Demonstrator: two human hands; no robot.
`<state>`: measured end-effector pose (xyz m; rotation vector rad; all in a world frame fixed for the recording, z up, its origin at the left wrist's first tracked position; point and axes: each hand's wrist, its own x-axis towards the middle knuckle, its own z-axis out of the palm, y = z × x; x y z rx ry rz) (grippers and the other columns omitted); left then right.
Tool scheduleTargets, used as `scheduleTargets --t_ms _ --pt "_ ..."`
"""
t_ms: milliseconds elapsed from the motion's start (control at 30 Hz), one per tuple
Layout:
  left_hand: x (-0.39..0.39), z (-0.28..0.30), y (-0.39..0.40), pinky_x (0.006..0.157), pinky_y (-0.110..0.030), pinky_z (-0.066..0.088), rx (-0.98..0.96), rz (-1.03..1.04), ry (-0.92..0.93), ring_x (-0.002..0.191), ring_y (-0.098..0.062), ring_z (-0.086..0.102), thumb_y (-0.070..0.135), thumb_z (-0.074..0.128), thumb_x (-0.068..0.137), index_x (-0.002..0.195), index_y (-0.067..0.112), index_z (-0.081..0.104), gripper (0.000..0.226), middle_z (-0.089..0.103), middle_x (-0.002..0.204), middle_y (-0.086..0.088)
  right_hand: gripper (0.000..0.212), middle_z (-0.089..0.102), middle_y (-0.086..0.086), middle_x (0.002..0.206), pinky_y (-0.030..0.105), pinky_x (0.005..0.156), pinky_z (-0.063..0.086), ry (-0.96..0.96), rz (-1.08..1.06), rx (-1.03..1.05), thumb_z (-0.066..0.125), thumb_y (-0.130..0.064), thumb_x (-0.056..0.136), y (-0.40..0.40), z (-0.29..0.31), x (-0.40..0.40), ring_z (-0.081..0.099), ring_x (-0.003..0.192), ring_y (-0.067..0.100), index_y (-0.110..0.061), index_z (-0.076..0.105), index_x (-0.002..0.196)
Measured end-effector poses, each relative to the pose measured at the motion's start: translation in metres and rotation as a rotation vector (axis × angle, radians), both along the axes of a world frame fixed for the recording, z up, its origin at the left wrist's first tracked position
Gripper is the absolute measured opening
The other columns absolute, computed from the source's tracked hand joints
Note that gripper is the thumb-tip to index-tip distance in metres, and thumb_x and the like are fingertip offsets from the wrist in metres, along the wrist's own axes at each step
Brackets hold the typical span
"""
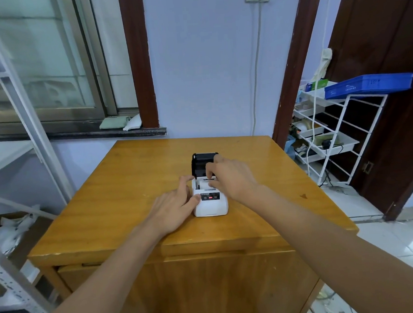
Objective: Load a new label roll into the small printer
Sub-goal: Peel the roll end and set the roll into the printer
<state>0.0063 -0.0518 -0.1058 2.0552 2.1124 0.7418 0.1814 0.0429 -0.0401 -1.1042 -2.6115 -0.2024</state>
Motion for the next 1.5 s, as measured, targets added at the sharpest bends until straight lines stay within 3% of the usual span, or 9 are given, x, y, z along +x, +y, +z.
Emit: scheduleTargets --t_ms 433,500,700,800,900,1067,1200,1333,1500 --pt "0.000 0.002 -0.002 0.054 -0.036 0.039 0.028 -0.025 0.034 0.074 -0.024 0.066 0.054 0.033 0.104 0.153 0.048 0.017 0.052 0.059 0.095 0.015 0.024 0.061 0.000 0.101 0.034 0.054 0.039 0.081 0.026 0.032 0.052 -0.029 0.102 -0.032 -0.008 0.018 0.064 0.075 0.026 -0.023 0.075 0.107" --pt "0.000 0.003 -0.002 0.056 -0.037 0.036 0.027 -0.018 0.043 0.077 -0.026 0.066 0.053 0.032 0.104 0.152 0.048 0.019 0.050 0.060 0.099 0.015 0.026 0.058 -0.001 0.099 0.037 0.057 0.048 0.067 0.038 0.051 0.050 -0.028 0.102 -0.036 -0.011 0.021 0.064 0.073 0.026 -0.023 0.075 0.106" --pt "0.004 0.008 -0.009 0.053 -0.032 0.031 0.020 -0.013 0.091 0.071 -0.021 0.059 0.053 0.028 0.108 0.153 0.050 0.027 0.045 0.056 0.103 0.017 0.031 0.051 -0.001 0.095 0.035 0.052 0.041 0.004 0.040 0.119 0.044 -0.031 0.103 -0.048 -0.018 0.027 0.058 0.064 0.028 -0.023 0.073 0.098" --pt "0.005 0.008 -0.012 0.052 -0.031 0.031 0.023 -0.033 0.099 0.072 -0.020 0.057 0.055 0.026 0.109 0.147 0.050 0.037 0.041 0.059 0.120 0.017 0.033 0.049 -0.003 0.094 0.037 0.053 0.047 -0.004 0.041 0.114 0.039 -0.033 0.103 -0.056 -0.024 0.030 0.059 0.065 0.031 -0.023 0.068 0.091" --pt "0.006 0.009 -0.015 0.056 -0.036 0.036 0.077 -0.063 0.096 0.076 -0.022 0.062 0.049 0.030 0.110 0.141 0.044 0.047 0.035 0.066 0.124 0.014 0.036 0.055 -0.003 0.099 0.036 0.054 0.047 -0.005 0.050 0.105 0.037 -0.035 0.103 -0.059 -0.027 0.033 0.063 0.070 0.029 -0.027 0.072 0.110" --pt "0.008 0.009 -0.018 0.051 -0.027 0.029 0.154 -0.073 0.095 0.065 -0.013 0.051 0.044 0.034 0.111 0.136 0.036 0.056 0.034 0.054 0.074 0.020 0.037 0.065 -0.008 0.109 0.037 0.068 0.055 0.179 0.057 -0.034 0.044 -0.029 0.101 -0.057 -0.019 0.039 0.067 0.088 0.021 -0.032 0.067 0.129" --pt "0.004 0.005 -0.015 0.049 -0.024 0.027 0.193 -0.106 0.148 0.063 -0.010 0.051 0.048 0.029 0.111 0.133 0.040 0.054 0.034 0.072 0.109 0.013 0.036 0.065 -0.007 0.117 0.039 0.067 0.056 0.285 0.007 -0.008 0.048 -0.025 0.098 -0.037 -0.004 0.030 0.069 0.085 0.023 -0.027 0.064 0.129" --pt "0.003 0.003 -0.014 0.057 -0.038 0.051 0.191 -0.102 0.170 0.071 -0.014 0.064 0.051 0.027 0.110 0.132 0.043 0.053 0.036 0.073 0.116 0.012 0.049 0.053 -0.002 0.141 0.037 0.072 0.050 0.242 -0.055 -0.107 0.046 -0.020 0.096 -0.009 0.012 0.011 0.067 0.104 0.030 -0.022 0.052 0.145" --pt "0.002 0.003 -0.014 0.060 -0.042 0.054 0.219 -0.100 0.178 0.073 -0.016 0.067 0.050 0.028 0.110 0.130 0.043 0.054 0.034 0.075 0.111 0.010 0.061 0.045 0.002 0.156 0.044 0.093 0.053 0.249 -0.095 -0.264 0.045 -0.013 0.094 0.011 0.016 -0.005 0.059 0.124 0.031 -0.018 0.040 0.154"
